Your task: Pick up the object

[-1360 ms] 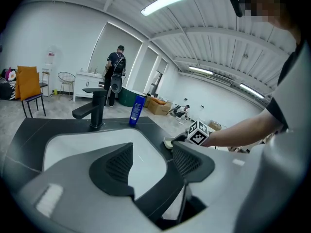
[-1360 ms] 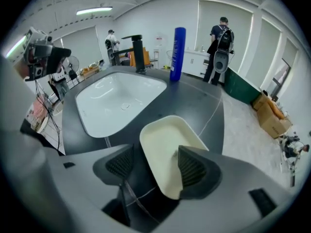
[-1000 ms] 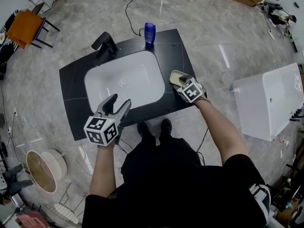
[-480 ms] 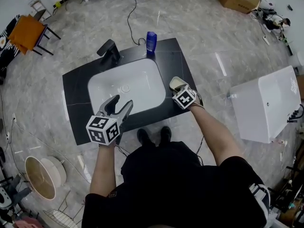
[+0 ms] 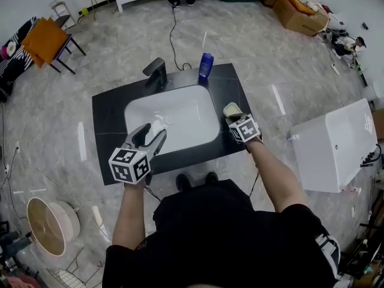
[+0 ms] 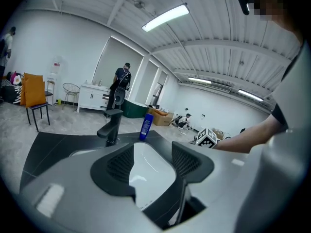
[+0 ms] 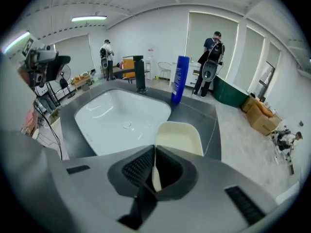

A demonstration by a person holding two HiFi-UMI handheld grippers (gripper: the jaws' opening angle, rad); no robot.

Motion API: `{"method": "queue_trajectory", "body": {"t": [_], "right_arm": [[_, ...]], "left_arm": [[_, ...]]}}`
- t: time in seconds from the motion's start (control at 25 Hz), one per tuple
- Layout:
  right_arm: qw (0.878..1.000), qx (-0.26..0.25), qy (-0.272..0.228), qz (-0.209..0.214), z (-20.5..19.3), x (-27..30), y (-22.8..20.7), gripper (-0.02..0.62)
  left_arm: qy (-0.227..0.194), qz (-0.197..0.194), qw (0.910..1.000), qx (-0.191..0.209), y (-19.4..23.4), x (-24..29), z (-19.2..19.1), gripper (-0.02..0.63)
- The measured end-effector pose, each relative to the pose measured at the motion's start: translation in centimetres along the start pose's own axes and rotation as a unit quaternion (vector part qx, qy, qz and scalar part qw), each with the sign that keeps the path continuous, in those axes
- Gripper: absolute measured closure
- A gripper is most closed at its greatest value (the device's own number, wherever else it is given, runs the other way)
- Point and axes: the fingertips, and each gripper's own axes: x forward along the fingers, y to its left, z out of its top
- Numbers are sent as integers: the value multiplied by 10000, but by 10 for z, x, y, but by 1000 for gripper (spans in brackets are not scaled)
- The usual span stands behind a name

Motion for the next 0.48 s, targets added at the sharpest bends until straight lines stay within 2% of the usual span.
{"method": "queue_trajectory", "body": {"t": [0.2, 0.48], "right_arm": [[9971, 318, -680, 159, 47, -27, 18, 574], [9861, 547, -1444, 611, 101, -55, 29, 574]], "left_arm": [[-170, 90, 9998, -51, 17, -20, 7, 365], [-377, 207, 9991, 16, 24, -24, 25, 368]]}}
